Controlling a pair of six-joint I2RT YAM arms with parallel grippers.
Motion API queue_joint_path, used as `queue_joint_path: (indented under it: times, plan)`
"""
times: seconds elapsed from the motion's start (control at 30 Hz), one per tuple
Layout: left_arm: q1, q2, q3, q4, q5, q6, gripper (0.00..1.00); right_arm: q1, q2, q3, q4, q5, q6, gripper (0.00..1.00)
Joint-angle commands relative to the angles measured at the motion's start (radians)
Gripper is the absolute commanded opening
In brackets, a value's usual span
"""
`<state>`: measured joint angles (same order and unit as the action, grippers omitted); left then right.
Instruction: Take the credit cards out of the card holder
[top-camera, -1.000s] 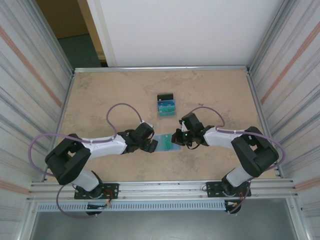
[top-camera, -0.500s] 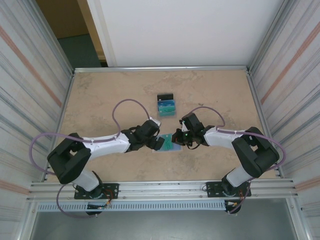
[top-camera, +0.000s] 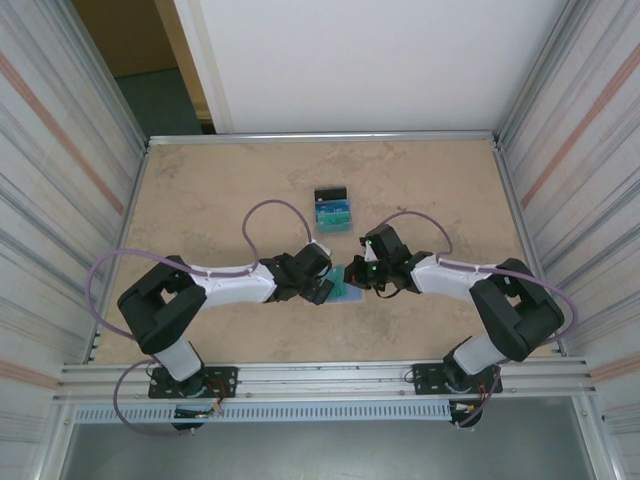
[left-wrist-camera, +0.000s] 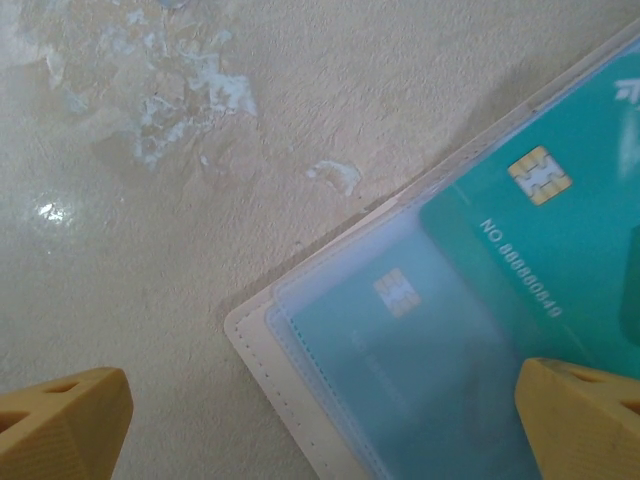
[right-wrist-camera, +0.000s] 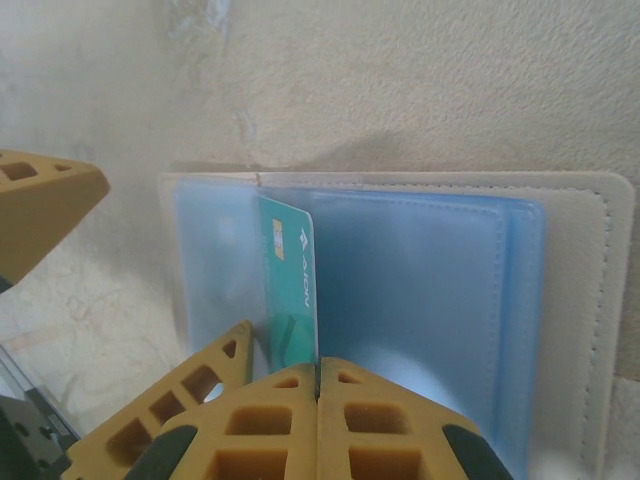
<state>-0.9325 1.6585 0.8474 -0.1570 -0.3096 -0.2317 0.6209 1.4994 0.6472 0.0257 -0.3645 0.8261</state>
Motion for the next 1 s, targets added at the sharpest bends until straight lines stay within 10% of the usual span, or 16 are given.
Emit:
queue_joint_path:
  times: [0.0, 0.53, 0.97]
  plan:
    - [-0.007, 0.012, 0.011, -0.031, -0.029, 0.001, 0.99, -0.008, -0.033, -0.024, 0.019, -0.003, 0.008, 0.00]
    - [-0.009, 0.012, -0.002, -0.019, -0.008, -0.020, 0.99, 0.020, 0.094, -0.054, 0.291, -0.119, 0.079, 0.15]
    - [-0.009, -0.070, -0.012, -0.037, -0.033, -0.021, 0.99, 0.023, -0.035, 0.001, -0.016, 0.045, -0.058, 0.02]
